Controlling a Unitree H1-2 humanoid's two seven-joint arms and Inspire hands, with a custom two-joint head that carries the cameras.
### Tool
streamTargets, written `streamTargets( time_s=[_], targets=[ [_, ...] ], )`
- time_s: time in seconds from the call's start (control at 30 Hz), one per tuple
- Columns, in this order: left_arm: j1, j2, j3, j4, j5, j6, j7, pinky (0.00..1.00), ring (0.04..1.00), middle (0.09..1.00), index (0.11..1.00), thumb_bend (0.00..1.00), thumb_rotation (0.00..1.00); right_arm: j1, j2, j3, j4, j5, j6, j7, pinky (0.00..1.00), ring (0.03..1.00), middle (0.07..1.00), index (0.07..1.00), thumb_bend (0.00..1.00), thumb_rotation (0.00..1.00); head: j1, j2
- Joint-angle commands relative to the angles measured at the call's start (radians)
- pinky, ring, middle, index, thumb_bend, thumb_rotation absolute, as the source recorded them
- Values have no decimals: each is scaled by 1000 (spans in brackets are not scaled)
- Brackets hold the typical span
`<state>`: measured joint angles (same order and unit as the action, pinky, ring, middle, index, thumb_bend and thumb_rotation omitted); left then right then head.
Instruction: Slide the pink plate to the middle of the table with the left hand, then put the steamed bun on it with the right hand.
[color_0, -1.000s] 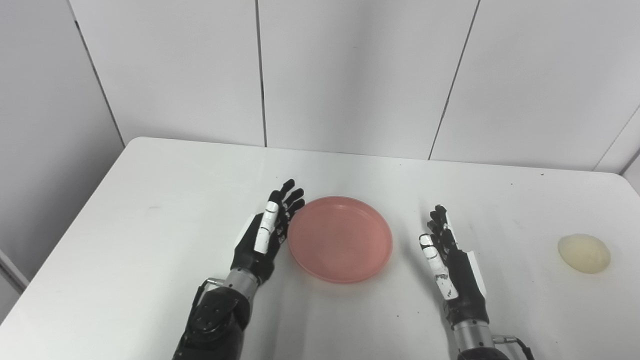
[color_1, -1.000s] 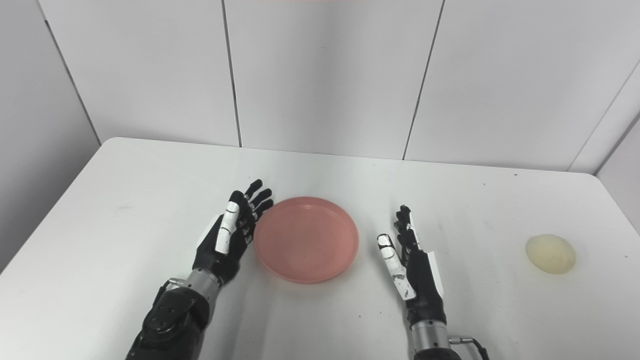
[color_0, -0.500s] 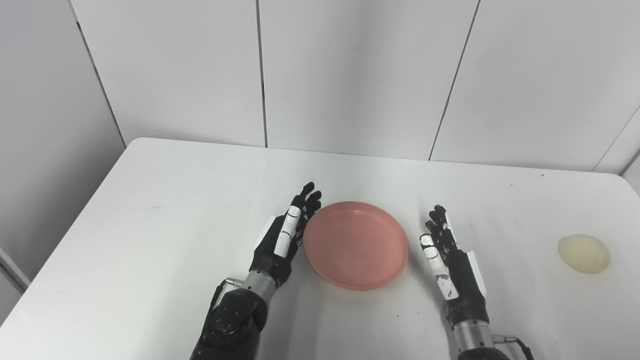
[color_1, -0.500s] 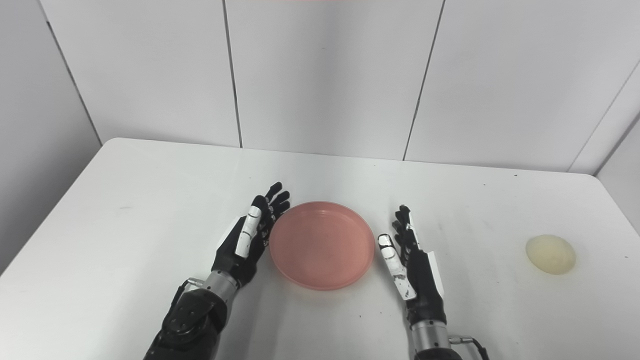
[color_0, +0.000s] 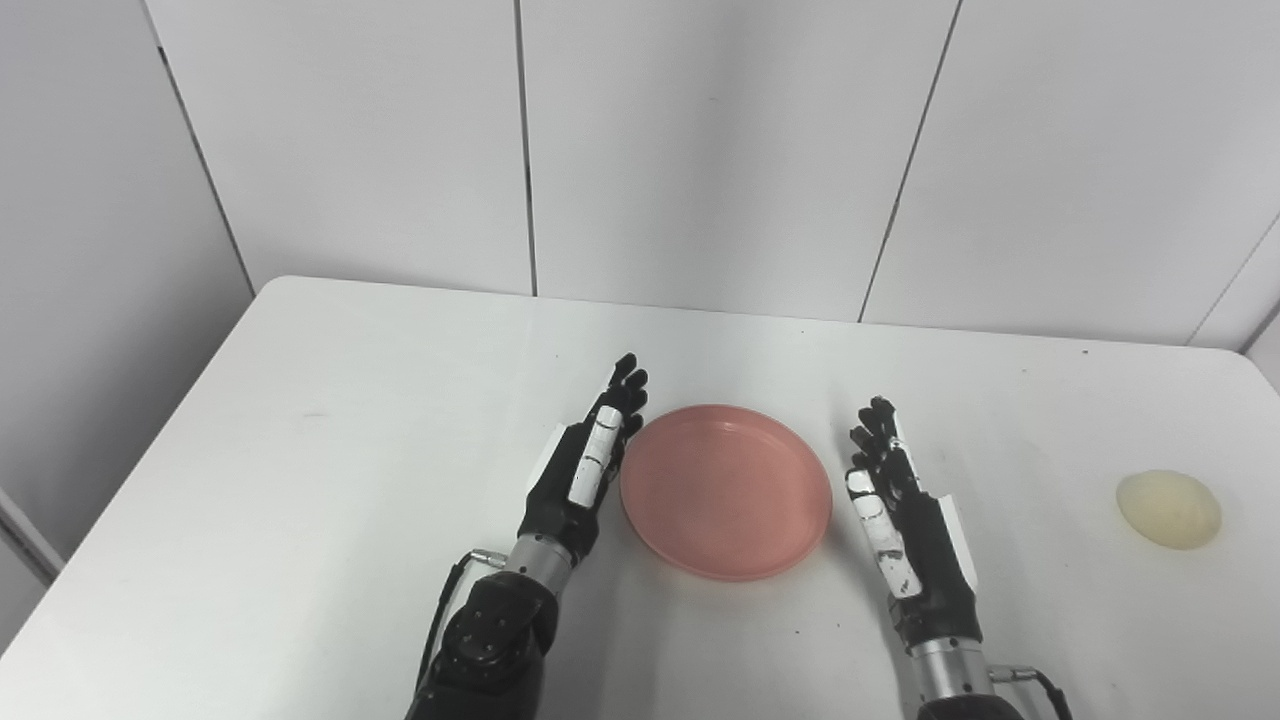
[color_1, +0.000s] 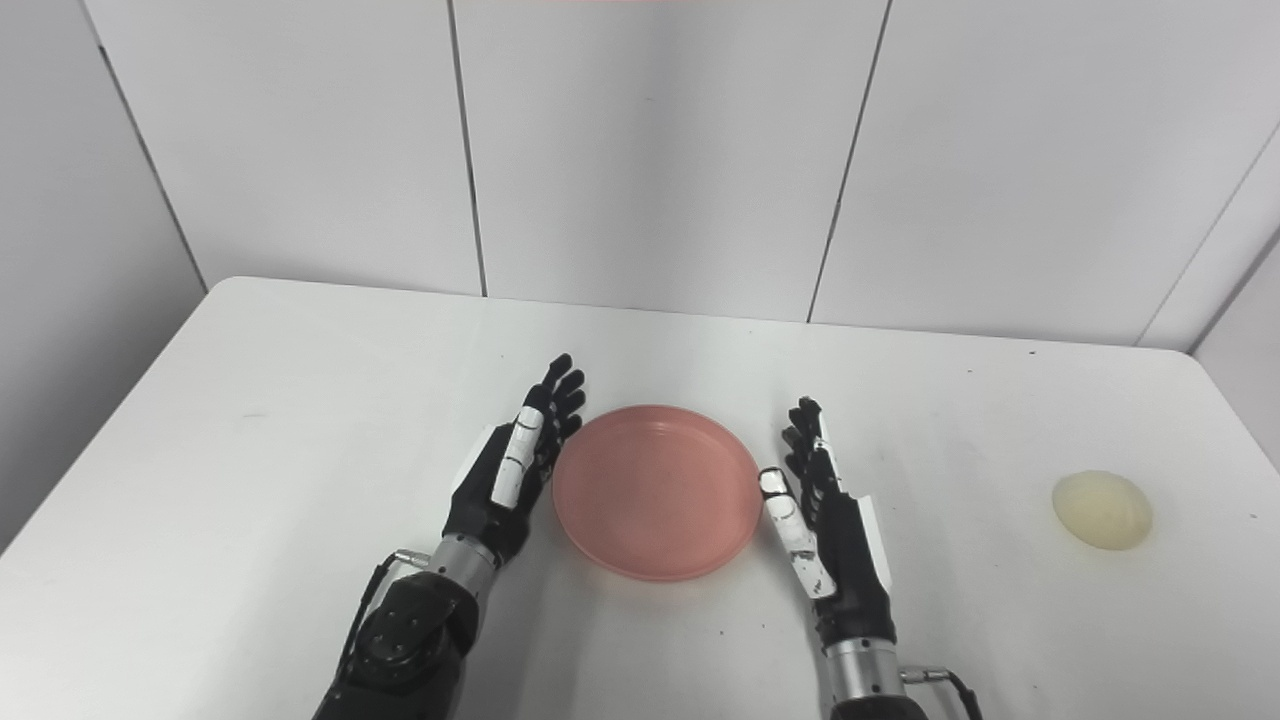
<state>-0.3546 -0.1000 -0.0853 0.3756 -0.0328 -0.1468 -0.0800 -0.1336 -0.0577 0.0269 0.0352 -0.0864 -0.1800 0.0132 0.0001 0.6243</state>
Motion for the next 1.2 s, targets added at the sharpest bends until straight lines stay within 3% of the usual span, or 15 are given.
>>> streamTargets(
  time_s=[0.0,0.13,0.27,0.6,0.63,0.77,0.9,1.07,1.17],
  targets=[
    [37,-6,-1,42,12,-40,11,1000,1000,1000,1000,710,1000,15,-19,-6,14,-11,-62,-8,973,948,963,986,609,891,0,-1],
    [29,-1,10,32,-12,-31,0,1000,1000,1000,1000,723,1000,-8,-41,-32,-31,-29,-65,-25,955,945,955,963,607,874,-24,-2],
    [35,6,13,-10,-21,-7,-10,1000,1000,1000,1000,680,1000,-42,-78,-80,-88,-48,-53,-48,866,881,898,914,634,884,-66,-5],
    [27,18,14,-33,-42,13,-43,1000,1000,1000,1000,638,1000,-98,-205,-201,-146,-110,-1,-90,819,839,842,880,621,879,-149,4],
    [26,18,16,-36,-49,23,-46,1000,1000,1000,1000,645,1000,-103,-214,-212,-145,-122,3,-101,774,810,825,862,637,854,-149,4],
    [17,36,23,-44,-64,52,-59,1000,1000,1000,1000,639,1000,-121,-240,-240,-179,-133,76,-91,708,762,784,825,661,745,-272,2],
    [22,59,32,-70,-91,85,-83,1000,1000,1000,1000,636,1000,-132,-253,-233,-205,-234,110,-115,643,716,760,798,671,646,-393,-24],
    [23,84,48,-83,-124,106,-112,1000,1000,1000,1000,628,1000,-150,-257,-232,-228,-320,164,-130,570,683,768,796,640,534,-461,-37],
    [16,102,55,-71,-138,99,-128,1000,1000,1000,1000,669,1000,-161,-267,-234,-237,-371,219,-128,609,713,766,785,660,486,-490,-43]
  ],
)
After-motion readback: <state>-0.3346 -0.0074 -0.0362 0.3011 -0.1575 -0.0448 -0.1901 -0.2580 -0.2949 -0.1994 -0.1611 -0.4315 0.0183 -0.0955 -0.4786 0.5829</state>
